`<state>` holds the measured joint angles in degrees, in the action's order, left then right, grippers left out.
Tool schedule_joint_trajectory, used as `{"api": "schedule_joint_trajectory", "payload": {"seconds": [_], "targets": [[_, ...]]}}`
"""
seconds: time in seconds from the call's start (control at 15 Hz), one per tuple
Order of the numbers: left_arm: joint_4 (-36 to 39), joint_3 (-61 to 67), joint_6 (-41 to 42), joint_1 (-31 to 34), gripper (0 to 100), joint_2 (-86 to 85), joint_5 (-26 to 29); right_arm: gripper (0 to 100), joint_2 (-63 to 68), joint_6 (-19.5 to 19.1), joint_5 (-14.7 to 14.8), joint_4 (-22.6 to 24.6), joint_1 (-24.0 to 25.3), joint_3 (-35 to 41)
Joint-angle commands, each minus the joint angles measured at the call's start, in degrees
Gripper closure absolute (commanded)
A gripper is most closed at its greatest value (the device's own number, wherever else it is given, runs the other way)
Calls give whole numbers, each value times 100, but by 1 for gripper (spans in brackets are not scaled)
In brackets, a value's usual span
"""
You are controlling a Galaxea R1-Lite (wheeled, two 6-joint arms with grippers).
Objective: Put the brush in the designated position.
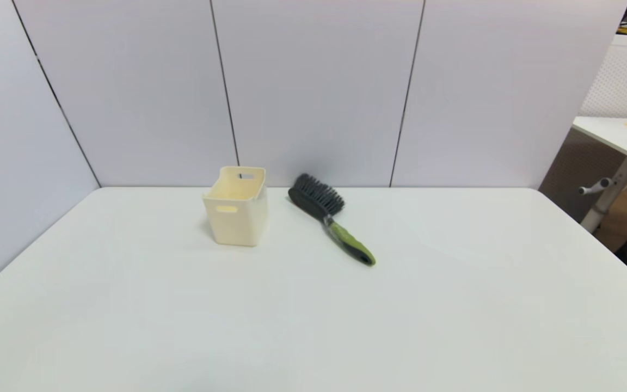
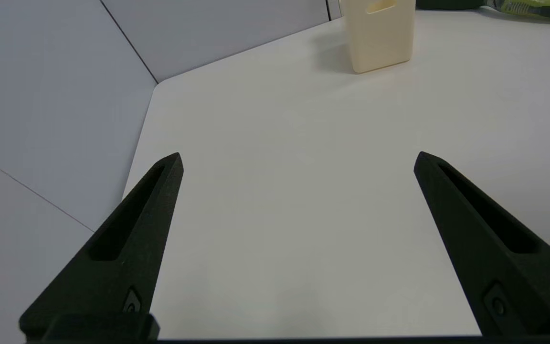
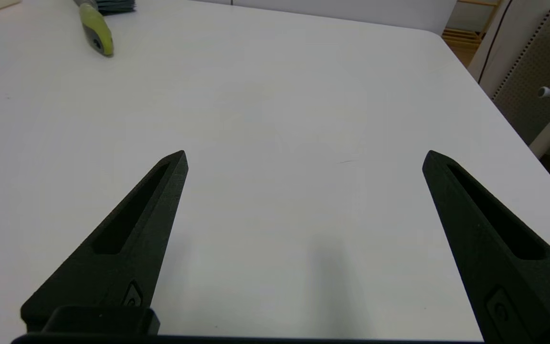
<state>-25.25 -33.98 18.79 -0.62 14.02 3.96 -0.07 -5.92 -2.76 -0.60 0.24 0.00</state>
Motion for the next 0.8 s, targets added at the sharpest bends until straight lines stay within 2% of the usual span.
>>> {"api": "schedule_joint_trajectory", "payload": {"seconds": [0.07,0.13,0.33,0.4,0.67,0.8], "targets": [[143,1367,-314,115,0,-1402,34,0,7,-5,-6,-2,2,9],[336,1692,-367,97,0,-1402,26,0,7,-5,-6,-2,2,9],[2358,3213,-569,89,0,-1402,17,0,7,-5,-6,-2,2,9],[2727,3415,-666,89,0,-1402,8,0,7,-5,-6,-2,2,9],[2533,3398,-736,89,0,-1402,8,0,7,-5,-6,-2,2,9],[2507,3398,-1105,89,0,-1402,-1,0,7,-5,3,-2,2,9]]}}
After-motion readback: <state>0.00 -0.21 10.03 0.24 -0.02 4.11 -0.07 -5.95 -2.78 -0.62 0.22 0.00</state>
